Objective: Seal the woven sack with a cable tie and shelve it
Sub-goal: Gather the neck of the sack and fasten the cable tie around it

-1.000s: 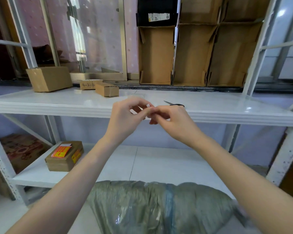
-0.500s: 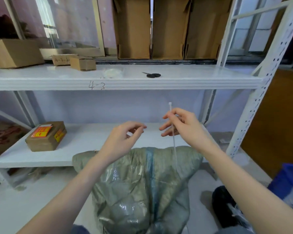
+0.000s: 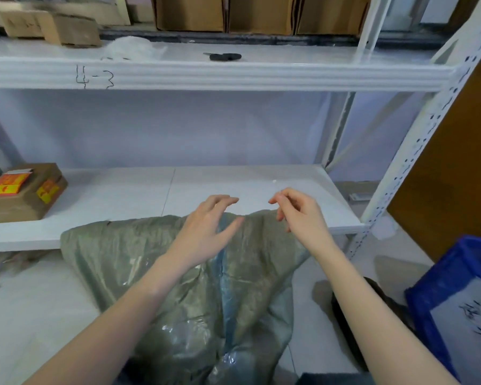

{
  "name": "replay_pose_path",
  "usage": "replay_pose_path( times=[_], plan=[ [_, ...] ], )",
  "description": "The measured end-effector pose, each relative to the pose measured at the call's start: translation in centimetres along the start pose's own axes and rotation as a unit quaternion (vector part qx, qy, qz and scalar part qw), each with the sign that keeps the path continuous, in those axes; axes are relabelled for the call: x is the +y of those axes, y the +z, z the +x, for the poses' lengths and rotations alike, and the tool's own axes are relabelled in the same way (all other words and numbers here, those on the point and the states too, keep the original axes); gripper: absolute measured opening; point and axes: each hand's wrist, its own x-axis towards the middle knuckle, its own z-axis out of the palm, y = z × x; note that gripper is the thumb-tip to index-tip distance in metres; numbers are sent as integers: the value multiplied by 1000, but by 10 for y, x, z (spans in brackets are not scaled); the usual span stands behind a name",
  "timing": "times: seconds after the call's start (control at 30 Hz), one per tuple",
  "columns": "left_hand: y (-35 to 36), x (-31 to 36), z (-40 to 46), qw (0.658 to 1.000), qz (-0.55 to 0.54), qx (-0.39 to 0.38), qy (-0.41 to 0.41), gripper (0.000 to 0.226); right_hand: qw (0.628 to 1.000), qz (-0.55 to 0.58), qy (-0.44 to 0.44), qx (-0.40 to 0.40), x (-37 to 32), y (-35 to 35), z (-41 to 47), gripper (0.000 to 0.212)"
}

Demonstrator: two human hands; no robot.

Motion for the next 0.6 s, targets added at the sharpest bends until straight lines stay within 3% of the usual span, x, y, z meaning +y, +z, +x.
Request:
replay_pose_path(
  times=[0.2,0.33,0.47,0.6],
  plan=[
    [37,6,30,997,69,24,8,53,988,-145,6,51,30,-13,23,37],
    [43,5,34,995,93,48,4,58,970,-228,51,64,40,-13,34,33],
    [47,6,32,992,116,44,3,66,927,-359,93,54,45,-6,30,63],
    [47,6,31,991,122,47,-10,72,914,-372,163,20,44,-9,21,77]
  ],
)
